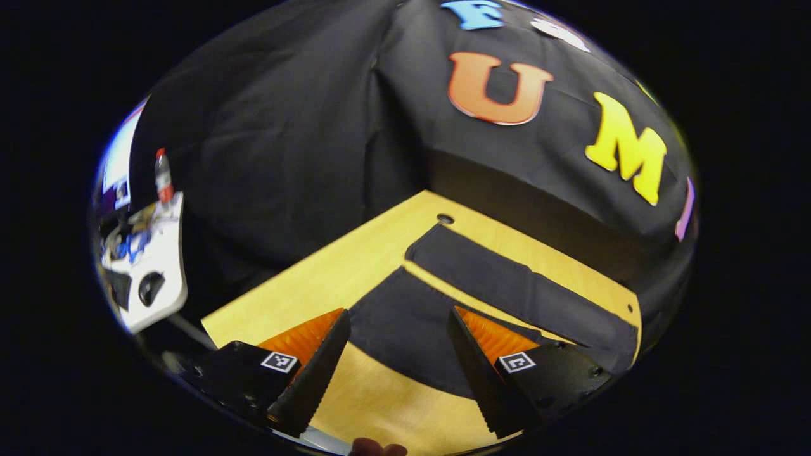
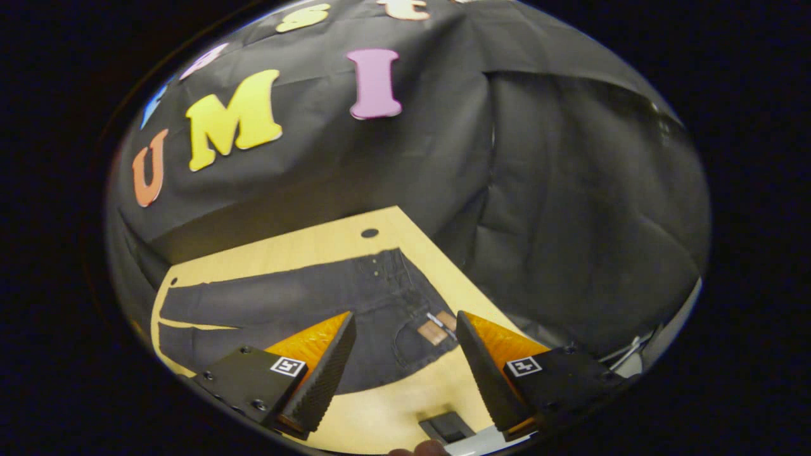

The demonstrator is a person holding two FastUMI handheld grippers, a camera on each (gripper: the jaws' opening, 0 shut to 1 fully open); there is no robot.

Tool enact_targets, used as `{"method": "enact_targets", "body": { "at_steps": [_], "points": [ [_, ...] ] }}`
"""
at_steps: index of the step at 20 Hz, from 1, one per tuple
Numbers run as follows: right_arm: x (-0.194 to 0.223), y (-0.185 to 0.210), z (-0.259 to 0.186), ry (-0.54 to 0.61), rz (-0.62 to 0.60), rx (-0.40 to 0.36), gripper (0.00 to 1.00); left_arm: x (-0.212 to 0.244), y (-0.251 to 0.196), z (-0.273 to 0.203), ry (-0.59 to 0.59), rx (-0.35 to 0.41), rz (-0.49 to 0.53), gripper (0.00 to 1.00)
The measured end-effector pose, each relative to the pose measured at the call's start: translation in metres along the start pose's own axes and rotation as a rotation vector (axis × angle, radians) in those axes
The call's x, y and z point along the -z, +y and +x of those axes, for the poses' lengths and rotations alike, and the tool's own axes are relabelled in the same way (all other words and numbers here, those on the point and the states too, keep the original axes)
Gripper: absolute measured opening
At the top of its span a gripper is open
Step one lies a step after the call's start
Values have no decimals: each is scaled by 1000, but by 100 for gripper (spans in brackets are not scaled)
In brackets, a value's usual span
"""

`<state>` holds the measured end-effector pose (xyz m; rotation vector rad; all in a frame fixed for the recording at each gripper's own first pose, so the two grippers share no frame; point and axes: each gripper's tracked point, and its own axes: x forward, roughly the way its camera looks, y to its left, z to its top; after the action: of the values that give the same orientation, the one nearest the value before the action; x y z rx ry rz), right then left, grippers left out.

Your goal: Grasp the waist and the cuffs of the jeans and fold them to make the two legs overlap; first hold the waist and fold one-third of the jeans toward the cuffs, then hold the cuffs and fold the remaining one-third in the same direction to finish folding.

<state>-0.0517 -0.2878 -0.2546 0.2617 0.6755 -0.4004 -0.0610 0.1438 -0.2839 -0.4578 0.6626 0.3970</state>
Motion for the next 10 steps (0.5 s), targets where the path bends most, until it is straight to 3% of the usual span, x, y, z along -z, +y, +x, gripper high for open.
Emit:
{"method": "enact_targets", "body": {
  "at_steps": [5, 6, 7, 9, 10],
  "points": [
    [36, -12, 22, 159, 184, -10, 97, 30, -11, 13, 138, 1, -512, 99],
    [43, -15, 26, 189, 231, -14, 99, 33, -12, 16, 149, -7, -582, 99],
    [48, -17, 30, 218, 279, -15, 94, 27, -2, 16, 158, -13, -640, 100],
    [58, -21, 37, 273, 362, -11, 99, 35, 8, 31, 177, -21, -725, 99],
    [59, -21, 40, 294, 392, -7, 94, 35, 12, 36, 185, -28, -750, 99]
  ]
}}
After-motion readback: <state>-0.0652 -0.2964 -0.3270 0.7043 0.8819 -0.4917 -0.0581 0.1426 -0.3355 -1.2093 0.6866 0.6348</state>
